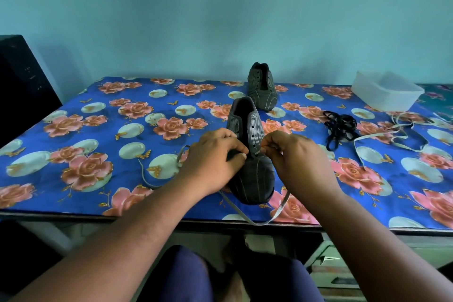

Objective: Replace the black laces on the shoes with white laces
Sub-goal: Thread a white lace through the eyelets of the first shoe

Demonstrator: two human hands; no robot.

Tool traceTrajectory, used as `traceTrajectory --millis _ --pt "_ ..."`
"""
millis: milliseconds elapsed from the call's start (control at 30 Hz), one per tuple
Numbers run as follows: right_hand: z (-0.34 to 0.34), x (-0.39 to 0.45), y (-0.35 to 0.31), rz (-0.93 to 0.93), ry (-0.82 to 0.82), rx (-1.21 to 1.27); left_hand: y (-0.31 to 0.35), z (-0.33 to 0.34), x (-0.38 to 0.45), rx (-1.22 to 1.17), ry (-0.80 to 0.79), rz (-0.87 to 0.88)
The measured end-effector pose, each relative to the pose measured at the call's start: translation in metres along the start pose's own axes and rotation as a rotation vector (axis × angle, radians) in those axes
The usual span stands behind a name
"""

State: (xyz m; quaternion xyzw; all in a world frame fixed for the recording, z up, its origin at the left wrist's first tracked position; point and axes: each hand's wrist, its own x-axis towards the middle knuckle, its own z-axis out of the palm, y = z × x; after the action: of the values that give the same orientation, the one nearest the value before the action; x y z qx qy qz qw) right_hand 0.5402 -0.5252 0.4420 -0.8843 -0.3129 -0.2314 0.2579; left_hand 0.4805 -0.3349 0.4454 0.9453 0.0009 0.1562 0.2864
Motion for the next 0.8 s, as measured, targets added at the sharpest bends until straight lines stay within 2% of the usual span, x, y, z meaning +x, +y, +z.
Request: traceTrajectory --millis 133,300,533,667,800 --pt "0.003 -0.001 -0.001 -0.018 0.011 -0.033 0.005 0.004 0.008 0.055 -0.037 -0.054" --pt "0.002 -0.002 0.003 0.025 -0.020 0.026 0.001 0.012 0.011 -0.073 -0.123 -0.127" --pt "0.006 -0.005 -0.002 -0.024 -0.025 -0.107 0.001 0.021 0.009 -0.267 -0.061 -0.180" --pt "0.010 -0.002 0.001 0.047 -0.078 0.100 0.000 0.021 0.010 -0.230 -0.123 -0.178" --pt "0.007 -0.005 0.002 0.190 -0.108 0.308 -0.001 0.019 0.010 -0.285 -0.116 -0.193"
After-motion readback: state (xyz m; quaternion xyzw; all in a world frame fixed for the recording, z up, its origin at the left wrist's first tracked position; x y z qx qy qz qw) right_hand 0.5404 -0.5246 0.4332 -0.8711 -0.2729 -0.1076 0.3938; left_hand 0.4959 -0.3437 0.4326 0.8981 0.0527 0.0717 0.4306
